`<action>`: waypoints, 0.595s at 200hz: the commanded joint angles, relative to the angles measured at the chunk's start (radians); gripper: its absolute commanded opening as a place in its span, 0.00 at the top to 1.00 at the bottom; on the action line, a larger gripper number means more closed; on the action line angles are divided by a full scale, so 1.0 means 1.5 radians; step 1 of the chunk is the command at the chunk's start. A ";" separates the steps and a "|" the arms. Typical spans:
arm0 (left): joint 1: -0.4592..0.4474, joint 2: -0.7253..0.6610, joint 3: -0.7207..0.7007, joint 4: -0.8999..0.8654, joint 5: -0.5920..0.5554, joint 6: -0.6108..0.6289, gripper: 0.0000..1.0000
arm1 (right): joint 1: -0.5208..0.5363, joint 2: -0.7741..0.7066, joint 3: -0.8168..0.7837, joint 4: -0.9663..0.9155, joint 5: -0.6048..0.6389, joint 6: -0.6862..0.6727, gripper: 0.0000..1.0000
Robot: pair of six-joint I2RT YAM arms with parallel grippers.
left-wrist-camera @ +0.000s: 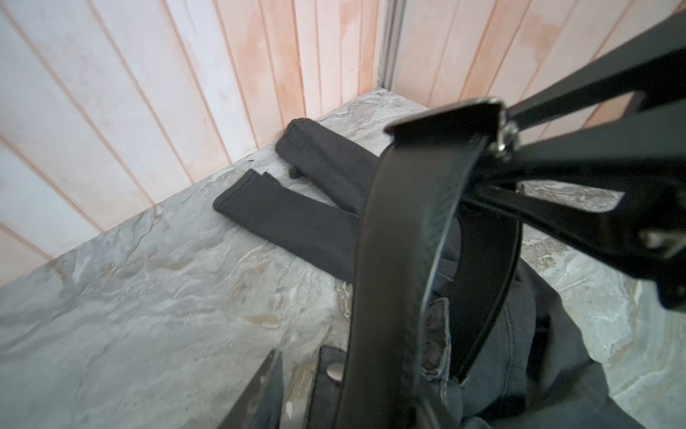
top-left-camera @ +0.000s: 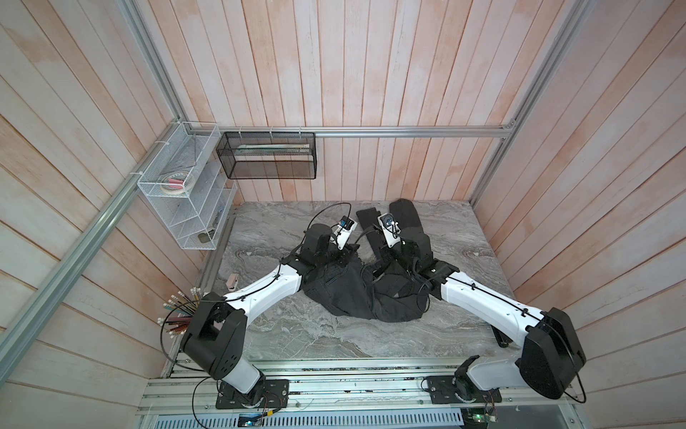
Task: Remove the belt from the trousers
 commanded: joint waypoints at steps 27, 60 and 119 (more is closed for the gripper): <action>-0.006 -0.003 0.001 0.144 -0.043 0.044 0.40 | 0.015 0.002 0.042 0.012 -0.037 0.034 1.00; -0.018 0.042 0.039 0.139 -0.048 0.063 0.40 | 0.018 0.005 0.048 0.005 -0.047 0.046 1.00; -0.024 0.027 0.074 0.086 -0.043 0.077 1.00 | 0.018 -0.024 0.050 0.000 -0.093 0.086 0.79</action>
